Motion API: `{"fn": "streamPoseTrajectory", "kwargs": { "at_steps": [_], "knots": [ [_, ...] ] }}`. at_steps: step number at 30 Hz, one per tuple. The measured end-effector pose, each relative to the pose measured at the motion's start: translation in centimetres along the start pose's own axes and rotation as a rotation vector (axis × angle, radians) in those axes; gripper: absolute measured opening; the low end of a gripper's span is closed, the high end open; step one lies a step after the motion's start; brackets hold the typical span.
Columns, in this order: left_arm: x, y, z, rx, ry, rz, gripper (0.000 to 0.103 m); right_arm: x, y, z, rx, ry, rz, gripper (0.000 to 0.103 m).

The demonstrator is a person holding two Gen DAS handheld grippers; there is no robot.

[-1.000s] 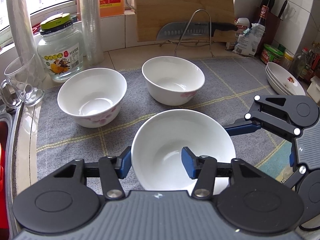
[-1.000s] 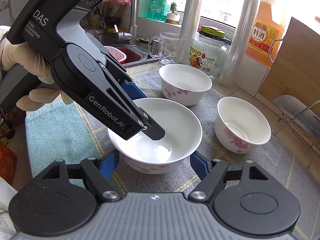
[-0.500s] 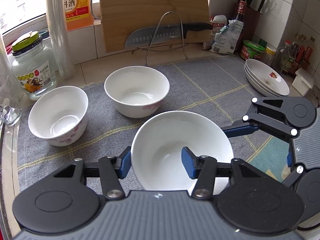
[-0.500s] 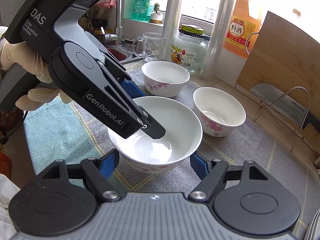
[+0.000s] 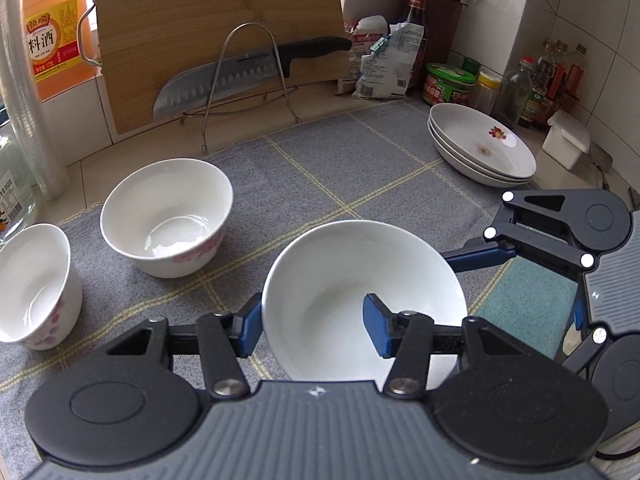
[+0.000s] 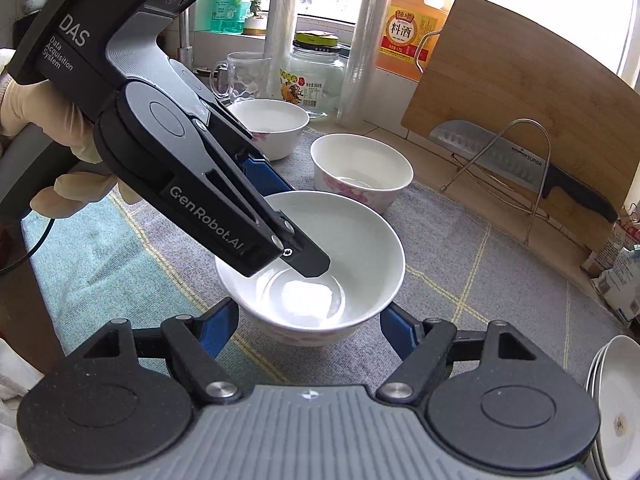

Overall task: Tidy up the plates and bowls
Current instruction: 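Lift the bowl with the left gripper and carry it toward the plate stack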

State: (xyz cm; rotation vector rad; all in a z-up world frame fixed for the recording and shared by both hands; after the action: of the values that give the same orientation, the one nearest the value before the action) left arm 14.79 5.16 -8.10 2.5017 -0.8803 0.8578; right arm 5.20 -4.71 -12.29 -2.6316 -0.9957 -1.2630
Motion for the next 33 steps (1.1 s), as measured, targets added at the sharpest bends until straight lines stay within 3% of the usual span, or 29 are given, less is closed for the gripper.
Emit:
{"fn": "streamPoseTrajectory", "kwargs": {
  "at_steps": [15, 33],
  "knots": [
    [1.8, 3.4, 3.2, -0.076, -0.023, 0.072, 0.052, -3.1, 2.9, -1.3, -0.078, -0.047, 0.082, 0.082],
    [2.1, 4.0, 4.4, -0.089, -0.035, 0.073, 0.052, -4.3, 3.8, -0.7, -0.079, -0.083, 0.135, 0.082]
  ]
}}
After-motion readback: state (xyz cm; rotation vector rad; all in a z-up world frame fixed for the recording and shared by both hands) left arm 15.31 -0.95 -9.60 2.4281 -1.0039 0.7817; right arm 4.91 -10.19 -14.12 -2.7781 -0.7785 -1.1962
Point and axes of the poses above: each gripper's, at about its wrist camera, not at the fingertips, and z roughly the way its jaws point, y to its right, x to its top, the point moved 1 cm from there along z, roughly the way its jaws point, and after that the axes turned 3 degrees about -z, right-handed, at the moved point
